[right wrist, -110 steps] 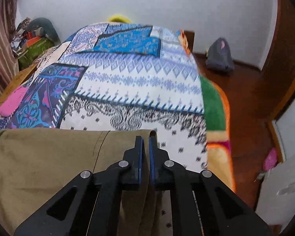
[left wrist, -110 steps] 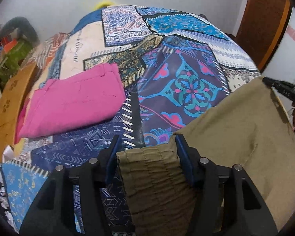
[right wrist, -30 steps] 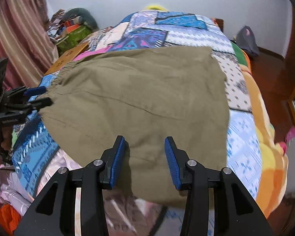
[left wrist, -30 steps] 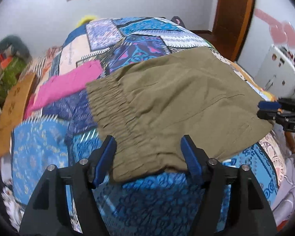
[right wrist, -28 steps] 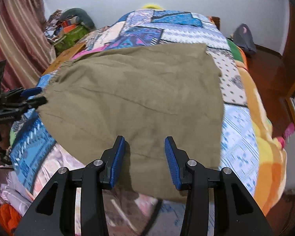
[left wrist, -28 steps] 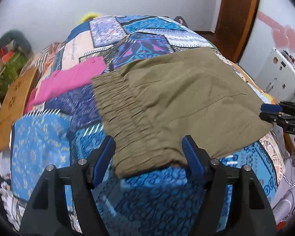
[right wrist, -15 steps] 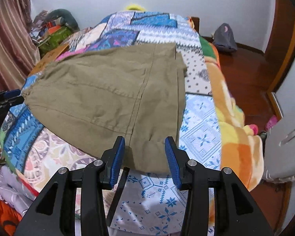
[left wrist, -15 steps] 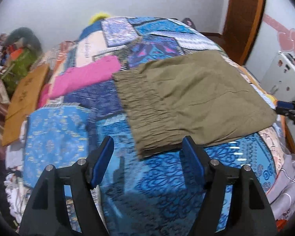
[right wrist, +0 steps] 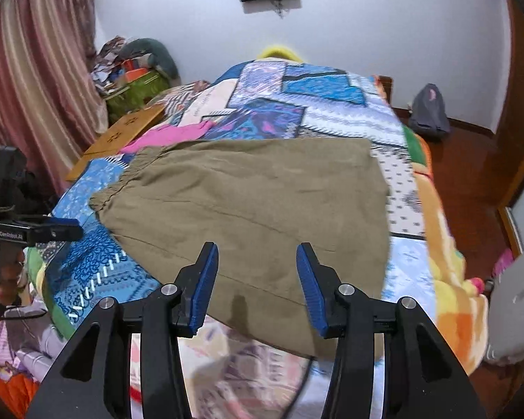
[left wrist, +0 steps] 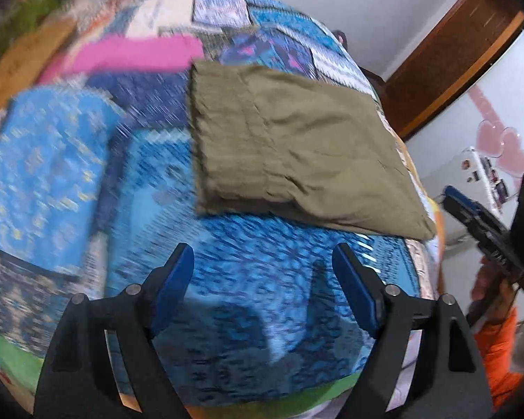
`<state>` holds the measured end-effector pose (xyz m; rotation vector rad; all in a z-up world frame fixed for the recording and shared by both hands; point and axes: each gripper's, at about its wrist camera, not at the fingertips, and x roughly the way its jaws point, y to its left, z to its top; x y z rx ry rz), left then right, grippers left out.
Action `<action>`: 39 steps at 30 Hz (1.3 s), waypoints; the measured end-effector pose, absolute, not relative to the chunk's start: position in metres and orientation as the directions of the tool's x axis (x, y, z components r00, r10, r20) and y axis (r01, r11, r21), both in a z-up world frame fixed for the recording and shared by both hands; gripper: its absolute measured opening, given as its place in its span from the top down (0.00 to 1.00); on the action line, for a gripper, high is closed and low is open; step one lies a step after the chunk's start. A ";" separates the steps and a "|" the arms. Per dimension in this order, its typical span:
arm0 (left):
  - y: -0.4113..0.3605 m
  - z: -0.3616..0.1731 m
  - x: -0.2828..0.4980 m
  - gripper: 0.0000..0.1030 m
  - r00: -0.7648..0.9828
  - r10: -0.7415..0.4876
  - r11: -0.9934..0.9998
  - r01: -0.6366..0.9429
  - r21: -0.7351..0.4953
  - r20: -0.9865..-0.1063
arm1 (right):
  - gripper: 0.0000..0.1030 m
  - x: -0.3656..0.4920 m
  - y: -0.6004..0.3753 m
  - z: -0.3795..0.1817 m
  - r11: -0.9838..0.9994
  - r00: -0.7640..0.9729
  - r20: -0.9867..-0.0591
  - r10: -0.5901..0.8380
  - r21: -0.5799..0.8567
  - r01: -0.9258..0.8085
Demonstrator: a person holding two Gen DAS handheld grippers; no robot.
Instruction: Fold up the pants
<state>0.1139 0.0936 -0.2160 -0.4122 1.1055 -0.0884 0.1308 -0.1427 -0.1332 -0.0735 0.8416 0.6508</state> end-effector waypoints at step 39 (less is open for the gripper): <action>0.059 -0.180 0.173 0.64 0.613 -0.018 0.991 -0.093 -0.095 -0.790 | 0.58 0.152 -0.119 -0.132 0.790 0.442 -0.717 0.540 0.249 -0.561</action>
